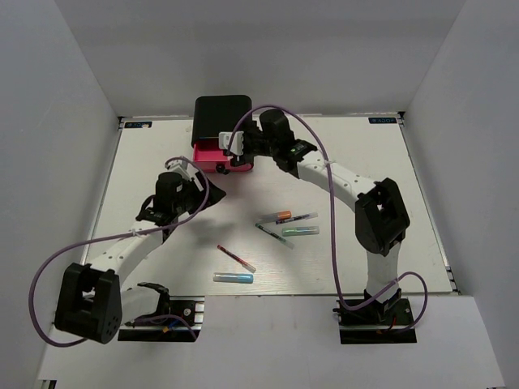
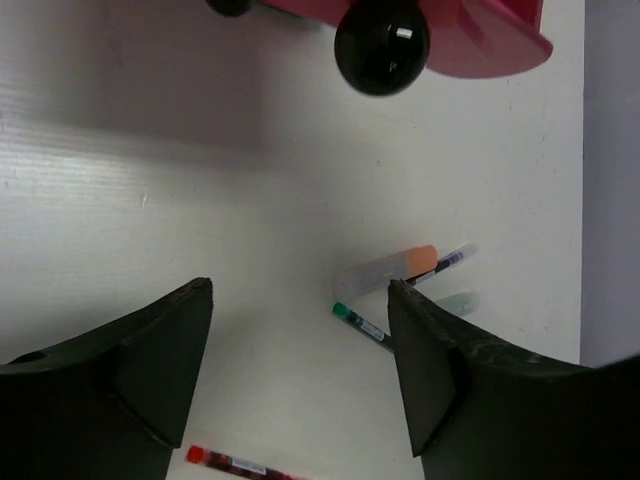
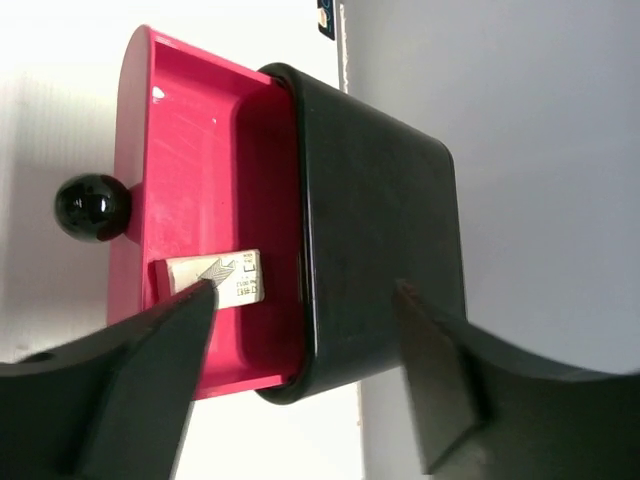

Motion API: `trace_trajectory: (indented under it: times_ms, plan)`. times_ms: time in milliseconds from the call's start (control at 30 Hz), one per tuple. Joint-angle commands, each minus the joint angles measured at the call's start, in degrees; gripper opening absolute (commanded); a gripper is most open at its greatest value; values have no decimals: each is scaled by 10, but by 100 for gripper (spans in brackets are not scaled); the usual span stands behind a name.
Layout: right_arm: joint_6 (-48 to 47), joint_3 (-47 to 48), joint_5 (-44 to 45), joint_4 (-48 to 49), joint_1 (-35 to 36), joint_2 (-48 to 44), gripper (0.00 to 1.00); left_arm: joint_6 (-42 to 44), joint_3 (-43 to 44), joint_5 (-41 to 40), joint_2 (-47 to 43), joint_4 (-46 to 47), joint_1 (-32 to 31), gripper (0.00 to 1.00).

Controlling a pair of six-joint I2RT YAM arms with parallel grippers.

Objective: Sort the stationery into containers
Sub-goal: Place the stationery into the container, then close the drawer

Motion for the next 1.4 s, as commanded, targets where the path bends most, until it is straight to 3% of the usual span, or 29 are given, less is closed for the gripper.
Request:
trace_trajectory:
  times_ms: [0,67,167,700,1367]
  plan:
    - [60,-8,-24,43,-13,-63,71,17,42,-3,21,35,2,77]
    - [78,-35,-35,43,-17,-96,58,17,62,-9,51,42,2,73]
    - [102,-81,-38,41,-27,-137,52,28,95,-15,94,47,2,72]
    - [168,-330,-39,32,-86,-304,55,45,232,-80,225,31,2,72]
    - [213,-457,-49,10,-109,-400,60,34,318,-129,303,61,2,72]
